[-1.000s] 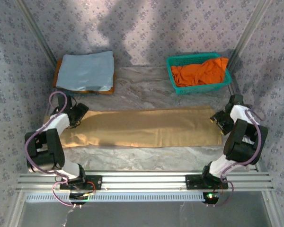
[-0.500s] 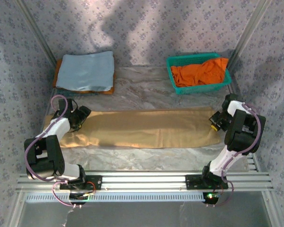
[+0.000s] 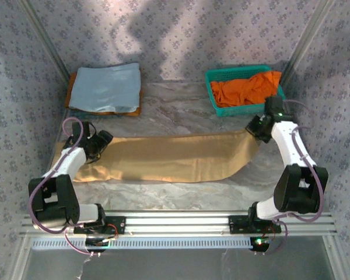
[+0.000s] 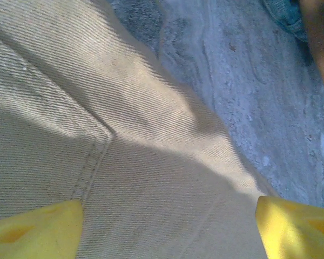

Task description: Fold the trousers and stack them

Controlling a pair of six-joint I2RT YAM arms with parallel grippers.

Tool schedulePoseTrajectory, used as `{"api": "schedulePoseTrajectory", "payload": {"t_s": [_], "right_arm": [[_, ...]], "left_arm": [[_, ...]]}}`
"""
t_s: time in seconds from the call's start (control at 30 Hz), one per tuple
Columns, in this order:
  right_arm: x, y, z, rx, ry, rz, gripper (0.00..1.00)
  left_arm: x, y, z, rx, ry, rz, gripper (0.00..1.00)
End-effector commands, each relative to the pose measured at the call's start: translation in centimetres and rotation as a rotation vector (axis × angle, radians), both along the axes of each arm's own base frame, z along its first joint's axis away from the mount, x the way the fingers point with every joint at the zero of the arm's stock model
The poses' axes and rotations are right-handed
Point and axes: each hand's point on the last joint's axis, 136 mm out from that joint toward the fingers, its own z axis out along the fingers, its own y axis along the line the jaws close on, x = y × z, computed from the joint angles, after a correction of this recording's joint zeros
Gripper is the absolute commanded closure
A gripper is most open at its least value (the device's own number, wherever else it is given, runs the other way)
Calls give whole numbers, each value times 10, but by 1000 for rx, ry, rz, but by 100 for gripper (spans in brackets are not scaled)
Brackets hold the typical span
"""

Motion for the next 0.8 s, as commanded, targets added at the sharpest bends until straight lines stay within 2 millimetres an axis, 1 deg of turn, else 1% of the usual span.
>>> {"api": "schedulePoseTrajectory", "payload": {"t_s": [0.0,0.07,0.2,0.27,0.33,0.37,0.43,0.53,0.63,0.77], "right_arm": [[-4,53,30,3,-33,65,100],[-4,95,39,9,-61,139,100],[-9,187,45,16,-76,305,100],[-12,227,46,20,-85,372,100],[-13,267,43,31,-83,429,100],[-15,284,42,38,-83,453,100],[-16,319,32,57,-67,494,100],[-21,364,19,69,-44,547,100],[-29,398,-4,78,5,578,100],[-40,425,-29,73,52,593,100]], "left_arm": [[1,9,-1,15,41,17,17],[3,11,-4,9,46,29,17],[4,15,-16,-10,71,51,17],[3,16,-23,-22,86,58,17],[2,17,-30,-27,103,65,17],[1,18,-32,-27,107,69,17],[1,20,-39,-34,117,75,17],[-1,21,-50,-43,141,81,17],[-2,21,-59,-60,158,85,17],[-2,21,-64,-71,163,83,17]]}}
